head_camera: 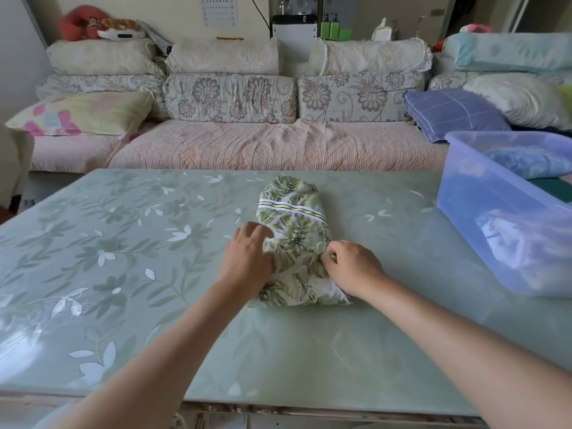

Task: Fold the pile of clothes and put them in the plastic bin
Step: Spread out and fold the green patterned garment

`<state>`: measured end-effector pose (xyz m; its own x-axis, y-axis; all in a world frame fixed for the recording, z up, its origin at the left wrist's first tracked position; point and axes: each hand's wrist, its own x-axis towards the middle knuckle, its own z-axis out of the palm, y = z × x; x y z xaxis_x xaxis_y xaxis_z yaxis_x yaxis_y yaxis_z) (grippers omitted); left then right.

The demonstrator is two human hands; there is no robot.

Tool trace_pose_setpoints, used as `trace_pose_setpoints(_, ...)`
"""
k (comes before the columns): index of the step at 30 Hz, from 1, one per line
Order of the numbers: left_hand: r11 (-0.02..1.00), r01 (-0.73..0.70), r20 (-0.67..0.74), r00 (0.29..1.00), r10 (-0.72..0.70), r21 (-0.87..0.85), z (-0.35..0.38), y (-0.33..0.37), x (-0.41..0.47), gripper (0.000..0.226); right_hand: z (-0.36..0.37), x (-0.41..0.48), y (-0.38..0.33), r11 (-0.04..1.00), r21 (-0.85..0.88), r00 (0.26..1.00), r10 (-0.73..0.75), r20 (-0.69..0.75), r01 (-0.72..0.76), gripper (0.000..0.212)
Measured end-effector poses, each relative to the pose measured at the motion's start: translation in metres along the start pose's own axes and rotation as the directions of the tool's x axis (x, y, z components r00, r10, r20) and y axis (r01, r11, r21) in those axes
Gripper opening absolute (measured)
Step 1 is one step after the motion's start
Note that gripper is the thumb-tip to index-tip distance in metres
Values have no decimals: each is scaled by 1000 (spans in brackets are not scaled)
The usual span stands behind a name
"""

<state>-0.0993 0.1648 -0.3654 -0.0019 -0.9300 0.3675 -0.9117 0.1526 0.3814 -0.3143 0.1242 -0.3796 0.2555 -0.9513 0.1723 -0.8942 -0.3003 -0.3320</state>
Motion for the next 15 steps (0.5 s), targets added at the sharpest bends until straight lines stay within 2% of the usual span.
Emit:
trace_pose_setpoints(2,974,-227,-35,973,227,1,0,19,-7,25,2,0,-2,998,-67,1000,9,-18,-11,18)
trace_pose_setpoints(4,917,-382,88,924,373,119,10,28,-16,40,3,-1,-2,995,-93,998,19,-58,-25,14)
trace_pose_setpoints(6,899,-386,286,903,321,207,20,26,-28,68,5,-1,-2,993,-116,992,-21,-123,6,20)
trace_pose_setpoints(7,904,-359,353,897,265,232,26,21,-34,79,7,-1,-2,988,-139,980,-95,-173,71,25)
trace_pose_setpoints(8,909,-336,397,891,221,247,32,15,-37,84,7,-1,-4,973,-152,953,-203,-223,172,30)
trace_pose_setpoints(10,910,-320,433,882,184,265,36,11,-38,88,8,-4,-6,883,-172,832,-470,-295,438,34)
trace_pose_setpoints(11,907,-322,439,880,181,271,37,10,-35,89,10,-7,-7,830,-170,797,-558,-233,531,41)
trace_pose_setpoints(12,903,-328,444,877,182,277,36,9,-33,89,12,-11,-8,806,-163,802,-588,-104,569,55)
trace_pose_setpoints(14,898,-354,466,861,204,260,33,3,-28,88,13,-19,-3,820,-183,836,-504,216,542,91)
trace_pose_setpoints(15,901,-366,485,847,218,234,30,-2,-26,89,13,-21,1,825,-221,837,-442,322,521,102)
